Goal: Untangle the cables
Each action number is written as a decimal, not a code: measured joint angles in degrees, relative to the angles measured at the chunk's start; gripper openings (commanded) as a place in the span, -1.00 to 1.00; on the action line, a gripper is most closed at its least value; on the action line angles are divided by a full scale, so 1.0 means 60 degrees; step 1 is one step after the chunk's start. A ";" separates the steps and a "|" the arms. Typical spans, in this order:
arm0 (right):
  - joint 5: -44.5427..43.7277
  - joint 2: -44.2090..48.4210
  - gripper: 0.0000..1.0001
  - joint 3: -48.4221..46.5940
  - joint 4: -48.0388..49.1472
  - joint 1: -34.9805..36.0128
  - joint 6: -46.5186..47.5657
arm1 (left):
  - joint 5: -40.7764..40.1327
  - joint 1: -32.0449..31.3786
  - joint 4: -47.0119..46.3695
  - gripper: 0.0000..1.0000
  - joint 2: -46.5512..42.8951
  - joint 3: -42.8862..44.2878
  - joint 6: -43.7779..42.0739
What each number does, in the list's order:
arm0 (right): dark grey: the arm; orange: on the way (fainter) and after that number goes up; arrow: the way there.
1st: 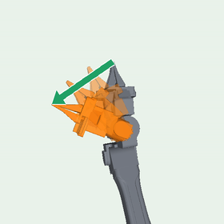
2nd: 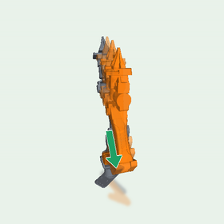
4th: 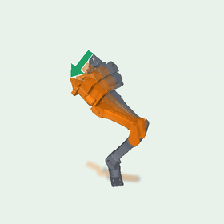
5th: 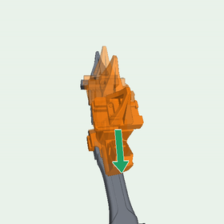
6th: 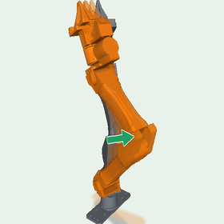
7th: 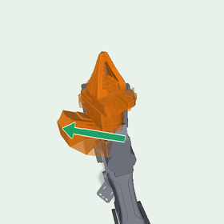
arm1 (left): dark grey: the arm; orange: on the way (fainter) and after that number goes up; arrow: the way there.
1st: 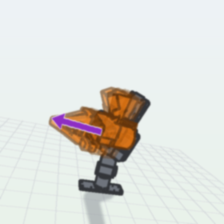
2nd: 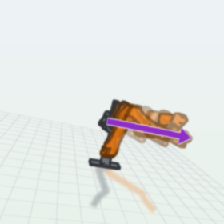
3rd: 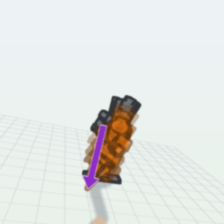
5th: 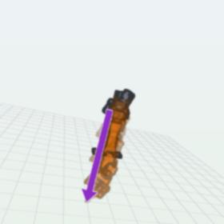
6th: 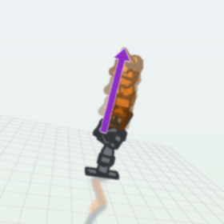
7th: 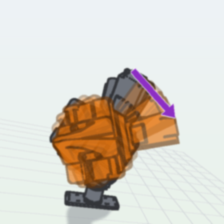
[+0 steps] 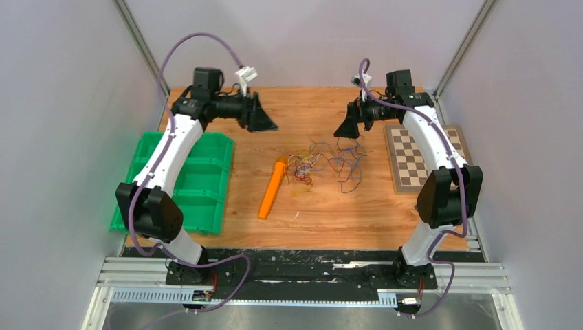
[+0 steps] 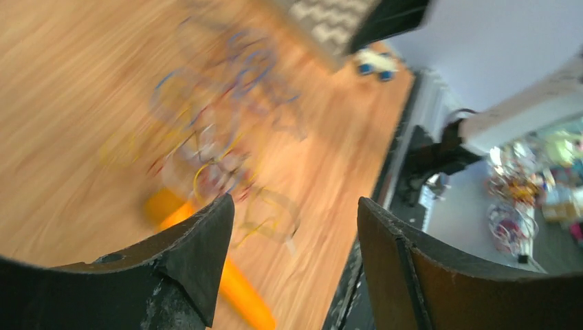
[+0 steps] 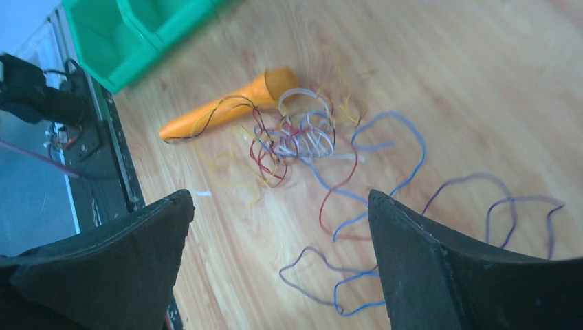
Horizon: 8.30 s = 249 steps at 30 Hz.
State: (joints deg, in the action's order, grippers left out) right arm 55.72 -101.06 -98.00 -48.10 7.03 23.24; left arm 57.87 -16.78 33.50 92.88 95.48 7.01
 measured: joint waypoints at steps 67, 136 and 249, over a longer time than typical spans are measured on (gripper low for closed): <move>0.1923 0.1217 -1.00 0.3133 0.6007 0.2820 -0.7497 | -0.1668 -0.1927 -0.5053 0.53 -0.3056 -0.6211 -0.0856; -0.3388 0.0474 -1.00 0.7548 0.9016 0.3548 -0.0678 | -0.2011 0.0849 -0.4666 -1.00 0.0091 0.6823 0.3453; -0.3508 -0.3162 -1.00 0.0324 -0.2936 0.1800 0.1836 | -0.6663 0.6892 -0.5504 -0.90 -0.0525 -0.6444 -0.2524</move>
State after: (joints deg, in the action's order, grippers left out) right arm 34.68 -120.03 -96.05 -65.71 17.82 34.26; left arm 17.89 24.58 0.47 89.73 56.82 -8.14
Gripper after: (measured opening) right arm 0.003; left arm 0.006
